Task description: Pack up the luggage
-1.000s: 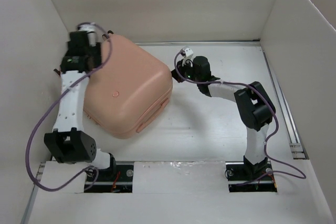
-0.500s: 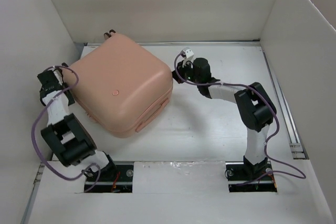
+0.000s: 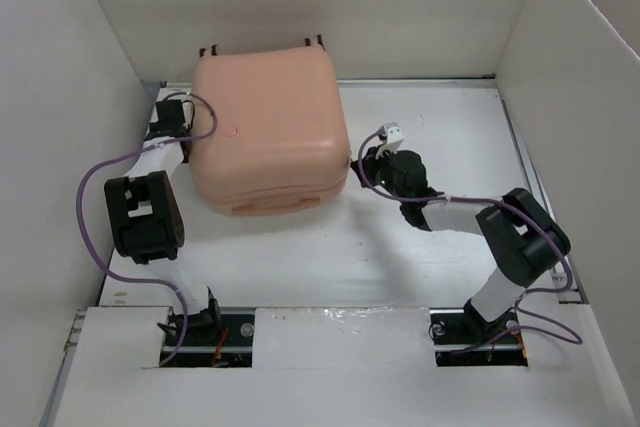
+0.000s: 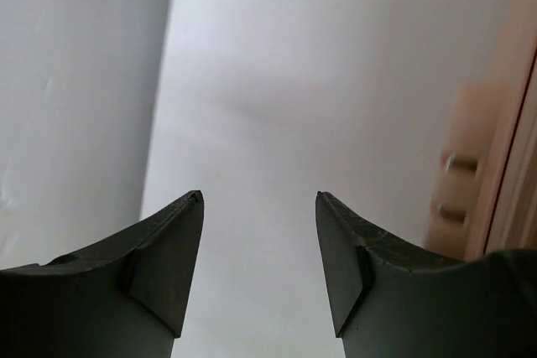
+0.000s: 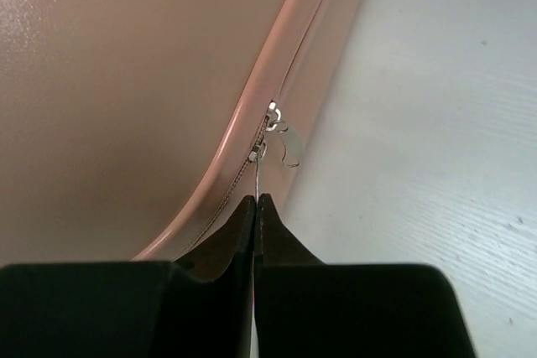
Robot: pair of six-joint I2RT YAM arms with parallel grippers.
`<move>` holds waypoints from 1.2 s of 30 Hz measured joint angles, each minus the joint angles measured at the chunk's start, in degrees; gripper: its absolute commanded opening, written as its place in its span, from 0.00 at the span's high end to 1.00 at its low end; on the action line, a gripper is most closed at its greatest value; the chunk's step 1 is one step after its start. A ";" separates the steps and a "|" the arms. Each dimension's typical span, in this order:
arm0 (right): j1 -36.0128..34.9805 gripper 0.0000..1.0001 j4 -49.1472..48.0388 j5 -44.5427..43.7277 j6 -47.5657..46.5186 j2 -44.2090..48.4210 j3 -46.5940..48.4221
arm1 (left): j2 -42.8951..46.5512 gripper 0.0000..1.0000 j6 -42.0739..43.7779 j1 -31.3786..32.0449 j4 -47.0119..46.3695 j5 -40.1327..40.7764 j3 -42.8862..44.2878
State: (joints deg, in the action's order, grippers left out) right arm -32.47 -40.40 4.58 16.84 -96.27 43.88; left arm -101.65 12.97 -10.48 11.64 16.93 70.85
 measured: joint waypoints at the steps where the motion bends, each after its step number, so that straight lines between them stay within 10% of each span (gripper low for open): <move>1: -0.09 1.00 -0.90 -1.09 0.59 0.83 -1.57 | -0.66 0.47 0.13 1.14 -0.52 -0.61 0.74; 25: -1.18 0.99 -0.17 -8.17 3.28 8.24 -8.13 | -1.66 0.40 -3.32 1.40 6.58 -8.96 8.90; 30: -2.14 0.49 4.39 -5.92 4.59 11.76 -8.41 | -0.87 0.37 -7.34 -2.03 11.17 -6.73 17.51; 36: 0.00 0.23 20.09 -6.69 5.07 22.75 -8.66 | 3.93 0.36 -8.15 -10.84 18.01 -4.61 21.55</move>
State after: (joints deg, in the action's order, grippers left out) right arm -32.47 -20.32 -2.11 21.91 -73.52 35.22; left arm -97.71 4.82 -21.32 29.65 12.32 92.40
